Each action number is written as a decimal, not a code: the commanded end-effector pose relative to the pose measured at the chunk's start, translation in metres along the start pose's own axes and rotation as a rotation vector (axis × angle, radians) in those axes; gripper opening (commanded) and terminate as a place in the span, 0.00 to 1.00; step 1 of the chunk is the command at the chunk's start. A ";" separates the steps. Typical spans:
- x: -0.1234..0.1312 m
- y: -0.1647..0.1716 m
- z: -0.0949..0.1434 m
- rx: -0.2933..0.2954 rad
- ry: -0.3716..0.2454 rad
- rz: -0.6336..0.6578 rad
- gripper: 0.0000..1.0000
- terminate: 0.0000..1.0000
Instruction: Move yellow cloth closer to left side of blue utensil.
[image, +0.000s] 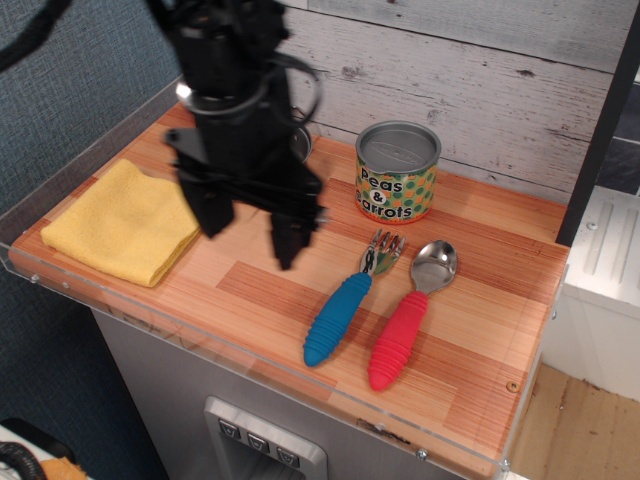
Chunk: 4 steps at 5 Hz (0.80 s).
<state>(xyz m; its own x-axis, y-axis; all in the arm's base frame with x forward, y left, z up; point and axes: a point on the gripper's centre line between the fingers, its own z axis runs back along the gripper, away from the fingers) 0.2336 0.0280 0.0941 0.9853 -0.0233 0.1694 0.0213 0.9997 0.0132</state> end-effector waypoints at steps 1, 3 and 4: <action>0.015 0.067 -0.005 0.085 -0.034 0.066 1.00 0.00; 0.026 0.126 -0.016 0.147 -0.054 0.071 1.00 0.00; 0.026 0.144 -0.021 0.152 -0.050 0.082 1.00 0.00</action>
<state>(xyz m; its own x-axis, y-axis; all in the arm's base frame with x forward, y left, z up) 0.2630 0.1664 0.0657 0.9808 0.0540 0.1872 -0.0789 0.9886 0.1282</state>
